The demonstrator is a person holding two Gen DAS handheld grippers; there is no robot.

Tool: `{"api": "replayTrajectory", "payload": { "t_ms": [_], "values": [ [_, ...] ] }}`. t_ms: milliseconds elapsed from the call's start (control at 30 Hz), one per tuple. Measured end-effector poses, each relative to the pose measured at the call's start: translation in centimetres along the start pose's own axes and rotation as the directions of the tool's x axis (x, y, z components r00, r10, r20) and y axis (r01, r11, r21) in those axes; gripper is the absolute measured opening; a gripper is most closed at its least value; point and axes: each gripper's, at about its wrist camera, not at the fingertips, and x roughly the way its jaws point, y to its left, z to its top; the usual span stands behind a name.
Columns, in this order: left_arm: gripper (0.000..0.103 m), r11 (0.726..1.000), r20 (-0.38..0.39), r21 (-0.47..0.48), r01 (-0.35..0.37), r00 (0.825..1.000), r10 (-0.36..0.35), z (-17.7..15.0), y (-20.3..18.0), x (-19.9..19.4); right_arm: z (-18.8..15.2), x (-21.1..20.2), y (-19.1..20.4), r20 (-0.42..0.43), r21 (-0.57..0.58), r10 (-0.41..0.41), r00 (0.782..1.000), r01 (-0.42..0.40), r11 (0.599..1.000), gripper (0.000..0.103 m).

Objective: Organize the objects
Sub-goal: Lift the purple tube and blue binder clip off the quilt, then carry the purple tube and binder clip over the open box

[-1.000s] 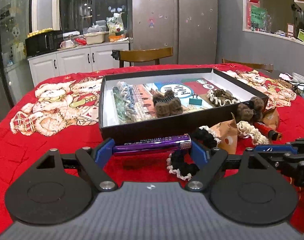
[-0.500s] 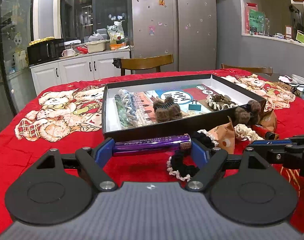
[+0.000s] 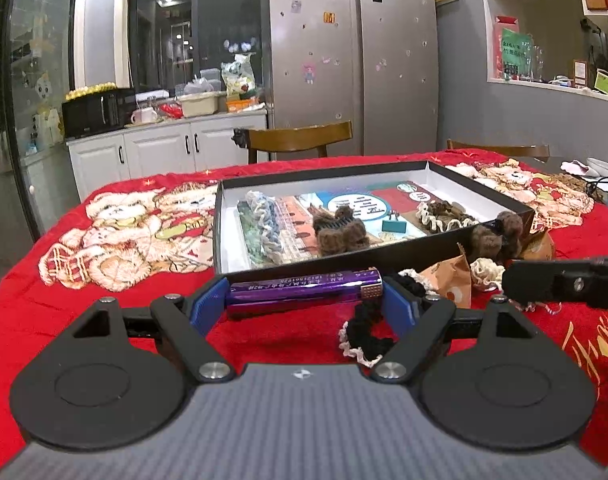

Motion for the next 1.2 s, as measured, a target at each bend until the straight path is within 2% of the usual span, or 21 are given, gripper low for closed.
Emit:
{"api": "replayTrajectory", "payload": {
  "t_ms": [167, 333, 500, 600, 700, 867, 1100, 1200],
  "values": [
    [0.084, 1.0, 0.02, 0.006, 0.013, 1.0, -0.013, 0.1, -0.1, -0.6, 1.1, -0.8, 0.5, 0.06, -0.015, -0.007, 0.998, 0.008, 1.0, 0.031],
    [0.084, 1.0, 0.038, -0.021, 0.02, 0.999, -0.019, 0.7, 0.5, -1.2, 2.8, -0.6, 0.1, 0.054, 0.045, -0.027, 0.998, 0.025, 0.999, 0.031],
    [0.084, 0.999, 0.102, -0.036, -0.008, 0.995, 0.012, 2.1, 1.4, -2.3, 4.9, 0.1, -0.6, 0.03, 0.108, -0.028, 0.999, 0.024, 0.994, 0.031],
    [0.084, 0.998, 0.146, -0.016, -0.054, 0.988, 0.056, 2.8, 1.4, -3.3, 6.2, 0.6, -0.9, 0.014, 0.142, -0.027, 1.0, 0.024, 0.99, 0.031],
    [0.084, 0.998, 0.153, -0.012, -0.058, 0.986, 0.059, 3.8, 1.3, -4.0, 7.6, 1.2, -1.0, 0.006, 0.151, -0.04, 0.999, 0.039, 0.988, 0.031],
    [0.084, 0.998, 0.17, -0.037, -0.048, 0.984, 0.054, 6.8, 1.7, -4.2, 9.7, 2.1, -1.0, 0.029, 0.151, -0.053, 0.998, 0.048, 0.987, 0.031],
    [0.084, 0.993, 0.151, -0.12, -0.023, 0.988, 0.041, 12.9, 3.8, -1.7, 13.5, 3.3, -1.5, 0.091, 0.143, -0.052, 0.995, 0.038, 0.989, 0.031],
    [0.084, 0.988, 0.143, -0.155, -0.002, 0.989, 0.024, 15.2, 4.7, -0.1, 14.9, 4.3, -2.1, 0.087, 0.145, -0.042, 0.995, 0.029, 0.989, 0.031]
  ]
}}
